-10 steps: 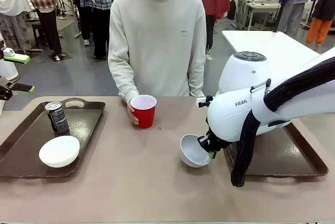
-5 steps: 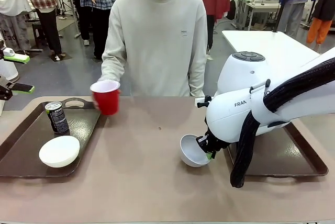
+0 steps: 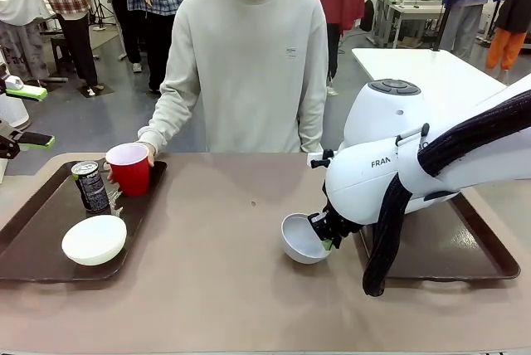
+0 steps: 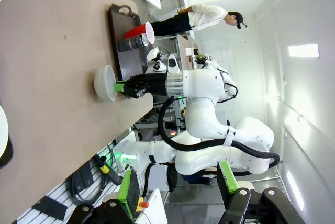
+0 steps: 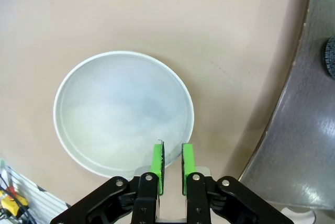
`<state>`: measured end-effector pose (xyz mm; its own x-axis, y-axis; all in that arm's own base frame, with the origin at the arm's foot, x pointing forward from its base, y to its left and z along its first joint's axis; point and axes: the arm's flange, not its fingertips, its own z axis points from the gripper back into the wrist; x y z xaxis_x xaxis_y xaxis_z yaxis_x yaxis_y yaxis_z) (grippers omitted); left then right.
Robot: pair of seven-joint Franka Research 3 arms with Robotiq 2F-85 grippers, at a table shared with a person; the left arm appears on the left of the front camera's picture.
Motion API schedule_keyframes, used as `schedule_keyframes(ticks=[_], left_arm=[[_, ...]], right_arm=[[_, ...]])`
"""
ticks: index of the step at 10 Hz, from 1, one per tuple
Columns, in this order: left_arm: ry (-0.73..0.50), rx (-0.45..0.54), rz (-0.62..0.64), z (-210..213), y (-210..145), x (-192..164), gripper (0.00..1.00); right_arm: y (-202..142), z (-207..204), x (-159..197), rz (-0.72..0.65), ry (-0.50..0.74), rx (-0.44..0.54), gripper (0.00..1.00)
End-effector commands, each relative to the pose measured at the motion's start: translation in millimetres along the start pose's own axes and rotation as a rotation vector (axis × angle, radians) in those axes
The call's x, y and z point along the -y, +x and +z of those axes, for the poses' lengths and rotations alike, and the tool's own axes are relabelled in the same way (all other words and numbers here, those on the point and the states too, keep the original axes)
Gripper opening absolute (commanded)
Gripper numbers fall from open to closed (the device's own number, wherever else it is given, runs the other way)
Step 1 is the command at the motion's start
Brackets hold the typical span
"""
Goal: Prepare tableware on both trays.
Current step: Pick up a Picnic Bowl from the table and place it on a Handle tray.
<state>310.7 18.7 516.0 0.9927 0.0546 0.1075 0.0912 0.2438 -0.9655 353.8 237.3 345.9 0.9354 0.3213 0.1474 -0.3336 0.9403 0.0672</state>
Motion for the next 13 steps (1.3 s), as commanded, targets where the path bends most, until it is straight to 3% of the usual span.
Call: schedule_keyframes(ticks=[1,10,11,13], left_arm=[[-0.022,0.003,-0.025,0,1,0,0.79],[-0.022,0.003,-0.025,0,1,0,0.79],[-0.022,0.003,-0.025,0,1,0,0.79],[-0.022,0.003,-0.025,0,1,0,0.79]], right_arm=[[-8,4,-2,0.013,0.033,0.036,0.38],[19,-24,8,-0.005,0.051,0.047,0.40],[21,-24,9,0.008,0.061,0.045,0.00],[19,-20,9,0.010,0.065,0.038,0.00]])
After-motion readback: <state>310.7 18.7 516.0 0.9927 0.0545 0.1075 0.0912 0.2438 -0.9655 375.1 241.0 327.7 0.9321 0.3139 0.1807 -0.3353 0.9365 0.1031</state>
